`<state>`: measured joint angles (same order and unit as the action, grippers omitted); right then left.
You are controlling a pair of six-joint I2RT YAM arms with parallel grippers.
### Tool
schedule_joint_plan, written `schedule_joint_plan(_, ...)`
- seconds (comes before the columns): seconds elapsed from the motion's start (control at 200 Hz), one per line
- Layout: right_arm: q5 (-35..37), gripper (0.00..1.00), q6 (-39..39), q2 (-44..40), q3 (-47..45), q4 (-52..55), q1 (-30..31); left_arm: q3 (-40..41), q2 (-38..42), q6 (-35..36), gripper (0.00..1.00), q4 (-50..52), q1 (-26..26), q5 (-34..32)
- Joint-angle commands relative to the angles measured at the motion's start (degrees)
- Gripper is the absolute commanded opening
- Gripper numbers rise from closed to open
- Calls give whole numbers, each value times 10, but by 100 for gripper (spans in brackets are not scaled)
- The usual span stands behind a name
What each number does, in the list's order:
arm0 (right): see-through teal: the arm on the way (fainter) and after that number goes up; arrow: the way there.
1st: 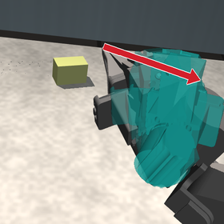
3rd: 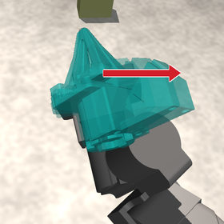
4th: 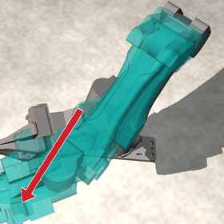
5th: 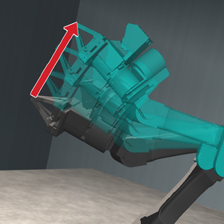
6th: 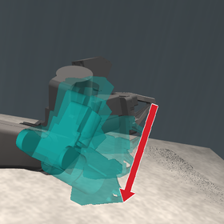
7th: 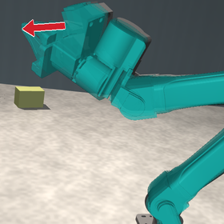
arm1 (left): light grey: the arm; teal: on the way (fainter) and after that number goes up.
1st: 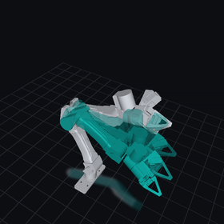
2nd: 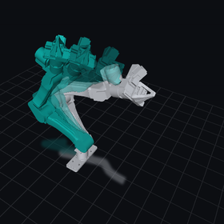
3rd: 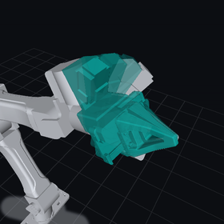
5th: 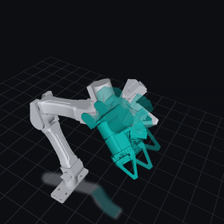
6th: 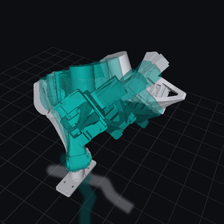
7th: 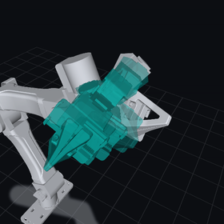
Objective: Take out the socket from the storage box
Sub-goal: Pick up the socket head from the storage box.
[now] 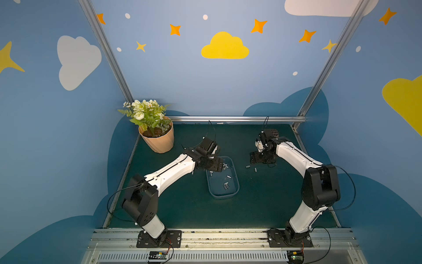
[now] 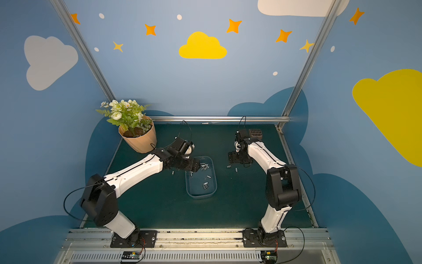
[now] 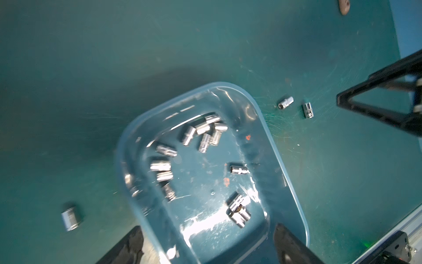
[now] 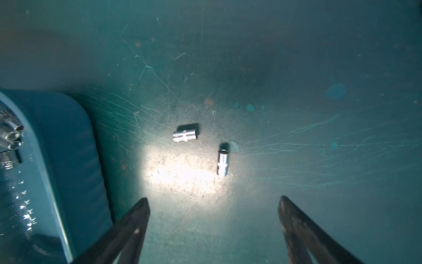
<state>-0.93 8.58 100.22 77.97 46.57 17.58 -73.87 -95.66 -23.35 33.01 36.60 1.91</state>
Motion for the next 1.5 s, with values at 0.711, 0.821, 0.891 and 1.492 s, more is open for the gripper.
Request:
schedule_joint_plan(0.711, -10, 88, 1, -32, -27, 4, -18, -104, -213, 4, 71, 6, 63, 33)
schedule_joint_plan(0.821, -12, 88, 1, -33, -34, 0, -19, -109, -221, 3, 68, 2, 67, 23)
schedule_joint_plan(0.891, -14, 87, 3, -32, -36, -2, -21, -113, -227, 5, 66, 0, 69, 14)
schedule_joint_plan(1.492, -21, 87, 5, -28, -43, -7, -23, -136, -267, 27, 49, 1, 73, 13)
